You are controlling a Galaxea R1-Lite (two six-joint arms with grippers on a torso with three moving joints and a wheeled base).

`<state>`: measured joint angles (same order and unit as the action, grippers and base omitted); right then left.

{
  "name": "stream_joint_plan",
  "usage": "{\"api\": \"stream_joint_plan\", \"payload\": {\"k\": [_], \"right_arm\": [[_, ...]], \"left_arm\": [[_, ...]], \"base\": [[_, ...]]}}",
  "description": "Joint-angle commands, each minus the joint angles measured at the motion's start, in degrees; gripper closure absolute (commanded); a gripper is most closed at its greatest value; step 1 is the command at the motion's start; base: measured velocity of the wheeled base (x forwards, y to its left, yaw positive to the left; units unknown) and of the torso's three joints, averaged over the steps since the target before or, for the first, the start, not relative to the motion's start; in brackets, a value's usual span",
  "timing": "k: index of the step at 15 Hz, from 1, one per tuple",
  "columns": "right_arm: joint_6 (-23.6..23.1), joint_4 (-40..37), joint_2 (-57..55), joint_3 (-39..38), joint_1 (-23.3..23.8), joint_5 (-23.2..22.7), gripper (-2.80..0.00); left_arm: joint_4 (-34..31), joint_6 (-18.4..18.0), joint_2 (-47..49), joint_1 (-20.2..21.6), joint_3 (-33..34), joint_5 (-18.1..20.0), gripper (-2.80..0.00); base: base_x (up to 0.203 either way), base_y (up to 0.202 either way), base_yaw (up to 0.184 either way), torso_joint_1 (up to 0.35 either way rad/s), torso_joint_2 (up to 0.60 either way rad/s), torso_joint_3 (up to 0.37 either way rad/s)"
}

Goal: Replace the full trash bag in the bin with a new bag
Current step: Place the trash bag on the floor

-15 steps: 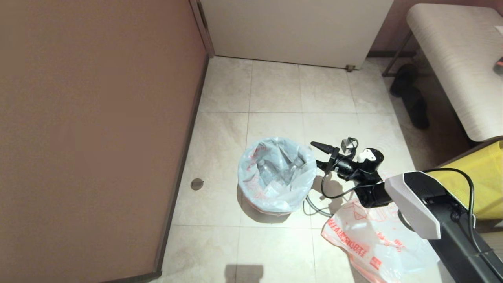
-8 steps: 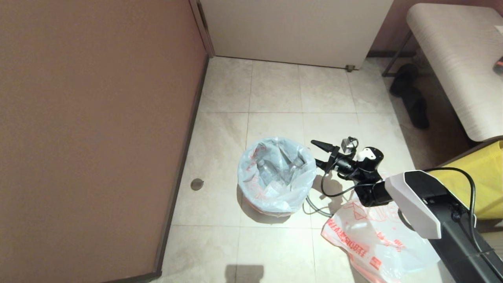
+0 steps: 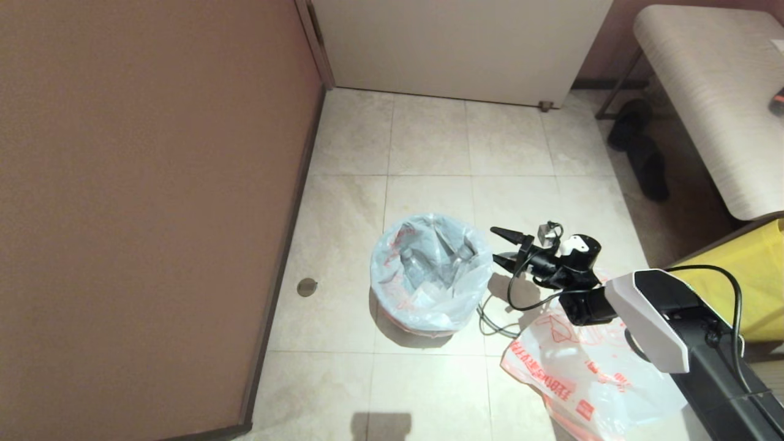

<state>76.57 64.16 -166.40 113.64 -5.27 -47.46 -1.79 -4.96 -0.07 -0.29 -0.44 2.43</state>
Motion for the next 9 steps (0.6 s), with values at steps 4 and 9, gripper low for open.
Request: {"api": "stream_joint_plan", "payload": {"k": [4, 9], "right_arm": [[-1.25, -1.05, -0.68, 0.09, -1.06, -0.74, -2.8], [-1.25, -0.96, -0.59, 0.09, -1.41, -0.95, -2.8]], "left_arm": [[-0.02, -0.05, 0.07, 0.02, 0.0, 0.03, 0.0], [-0.05, -0.05, 0.07, -0.05, 0.0, 0.03, 0.0]], "base": [[0.0, 0.0, 0.0, 0.0, 0.0, 0.0], [0.0, 0.0, 0.0, 0.0, 0.0, 0.0]]}}
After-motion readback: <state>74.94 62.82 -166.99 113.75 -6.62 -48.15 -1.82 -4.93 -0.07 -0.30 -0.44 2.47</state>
